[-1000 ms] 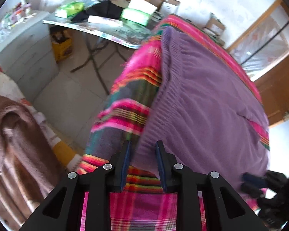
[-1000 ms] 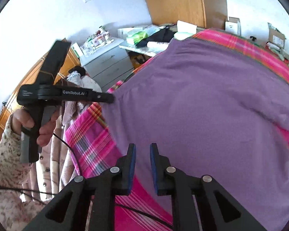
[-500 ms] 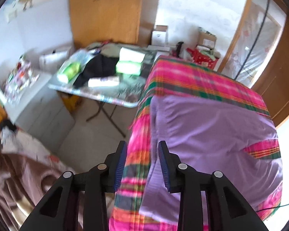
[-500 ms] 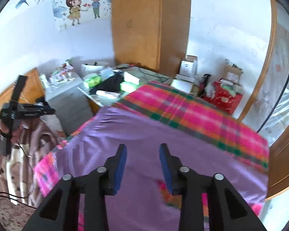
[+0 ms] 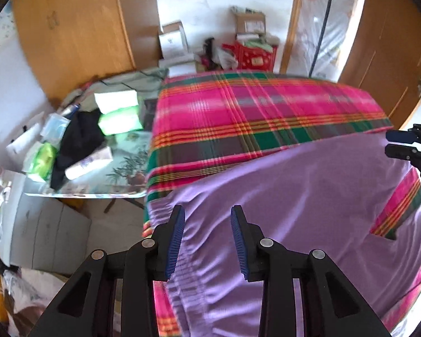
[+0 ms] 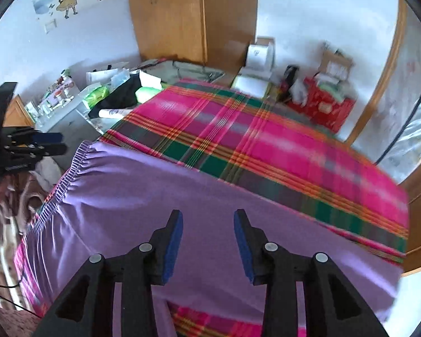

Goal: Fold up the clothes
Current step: 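Open both grippers and move them along the fleece waistband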

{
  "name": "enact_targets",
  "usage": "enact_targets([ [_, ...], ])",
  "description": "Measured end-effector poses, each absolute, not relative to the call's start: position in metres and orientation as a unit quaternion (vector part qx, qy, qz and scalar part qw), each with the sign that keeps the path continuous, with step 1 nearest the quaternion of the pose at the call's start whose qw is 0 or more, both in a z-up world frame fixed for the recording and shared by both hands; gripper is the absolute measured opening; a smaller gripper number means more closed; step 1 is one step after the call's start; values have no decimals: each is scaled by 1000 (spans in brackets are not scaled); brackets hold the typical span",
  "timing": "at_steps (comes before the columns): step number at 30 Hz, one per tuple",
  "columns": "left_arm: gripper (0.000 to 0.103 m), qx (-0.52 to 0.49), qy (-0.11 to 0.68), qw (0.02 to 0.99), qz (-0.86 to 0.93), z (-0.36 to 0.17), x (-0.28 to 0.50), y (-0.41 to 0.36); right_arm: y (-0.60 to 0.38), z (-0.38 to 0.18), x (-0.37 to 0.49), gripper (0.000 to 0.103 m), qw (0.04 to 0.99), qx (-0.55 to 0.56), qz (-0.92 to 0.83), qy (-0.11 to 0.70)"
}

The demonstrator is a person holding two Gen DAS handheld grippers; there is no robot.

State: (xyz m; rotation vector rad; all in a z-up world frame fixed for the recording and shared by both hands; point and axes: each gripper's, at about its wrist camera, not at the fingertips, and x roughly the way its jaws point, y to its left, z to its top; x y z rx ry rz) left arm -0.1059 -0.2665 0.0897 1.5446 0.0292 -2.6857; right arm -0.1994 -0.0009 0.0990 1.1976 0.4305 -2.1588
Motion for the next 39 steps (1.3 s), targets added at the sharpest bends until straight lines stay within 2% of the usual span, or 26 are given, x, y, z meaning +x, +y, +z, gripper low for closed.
enact_targets([
  [8,35,527,-15,32,-849,47,-143,-272,-22,43,-242,38,328,468,-802,175],
  [18,35,535,-21,13,-844,28,-168,-289,-50,12,-267,42,352,467,-785,204],
  [25,37,537,-27,-7,-843,16,-173,-291,-60,1,-266,46,368,461,-772,237],
  [35,48,525,-36,-21,-850,12,-174,-294,-71,0,-274,47,384,459,-772,214],
  [37,49,523,-29,-26,-851,11,-173,-297,-72,-1,-273,51,396,464,-767,200],
  [39,49,521,-24,-32,-853,10,-172,-299,-76,-2,-270,52,401,457,-765,212],
])
